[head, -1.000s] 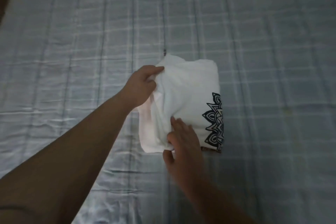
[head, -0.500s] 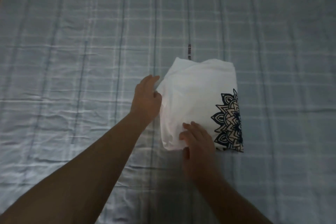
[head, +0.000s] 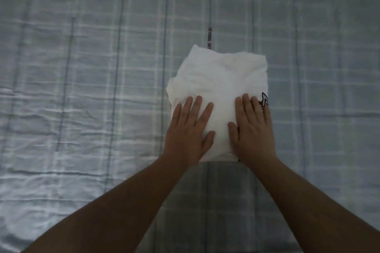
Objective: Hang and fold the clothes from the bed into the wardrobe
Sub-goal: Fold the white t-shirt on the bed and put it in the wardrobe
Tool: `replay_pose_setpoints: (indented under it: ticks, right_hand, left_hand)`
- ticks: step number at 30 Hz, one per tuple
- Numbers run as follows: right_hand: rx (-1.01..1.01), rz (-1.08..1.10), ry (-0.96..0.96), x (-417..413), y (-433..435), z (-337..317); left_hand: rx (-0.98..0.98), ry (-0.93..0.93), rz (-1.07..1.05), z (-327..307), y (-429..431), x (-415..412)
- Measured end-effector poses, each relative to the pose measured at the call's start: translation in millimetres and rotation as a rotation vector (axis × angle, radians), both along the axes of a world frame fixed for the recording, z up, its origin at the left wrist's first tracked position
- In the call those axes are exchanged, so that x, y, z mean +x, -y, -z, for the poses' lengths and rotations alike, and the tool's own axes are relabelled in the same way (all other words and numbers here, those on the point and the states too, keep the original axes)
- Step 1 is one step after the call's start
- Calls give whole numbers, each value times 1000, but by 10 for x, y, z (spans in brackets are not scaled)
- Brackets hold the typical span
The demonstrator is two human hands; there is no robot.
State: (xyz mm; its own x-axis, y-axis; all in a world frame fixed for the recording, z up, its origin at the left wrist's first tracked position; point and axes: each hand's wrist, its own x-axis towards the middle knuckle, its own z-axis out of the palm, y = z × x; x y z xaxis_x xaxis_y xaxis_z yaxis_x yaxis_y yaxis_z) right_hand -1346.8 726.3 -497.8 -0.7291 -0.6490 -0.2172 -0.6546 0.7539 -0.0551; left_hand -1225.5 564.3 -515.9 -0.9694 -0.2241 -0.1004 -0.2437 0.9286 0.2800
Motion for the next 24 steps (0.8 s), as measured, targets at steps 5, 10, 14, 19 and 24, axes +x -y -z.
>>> replay_pose_setpoints:
  ticks: [5,10,14,19,24]
  right_hand:
    - [24,14,38,-26,79,11]
    - [-36,-15,164,-295,91,-342]
    - [-272,28,56,-645,232,-403]
    - [-78,-74,76,-802,306,26]
    - [-112,-76,61,-847,291,195]
  left_hand:
    - [10,17,-25,-19,7,-20]
    - [-8,63,-118,-226,-16,-106]
    - [-26,-7,-138,-422,49,-491]
    - [-45,72,-187,-129,174,-829]
    - [-79,89,-208,78,174,-803]
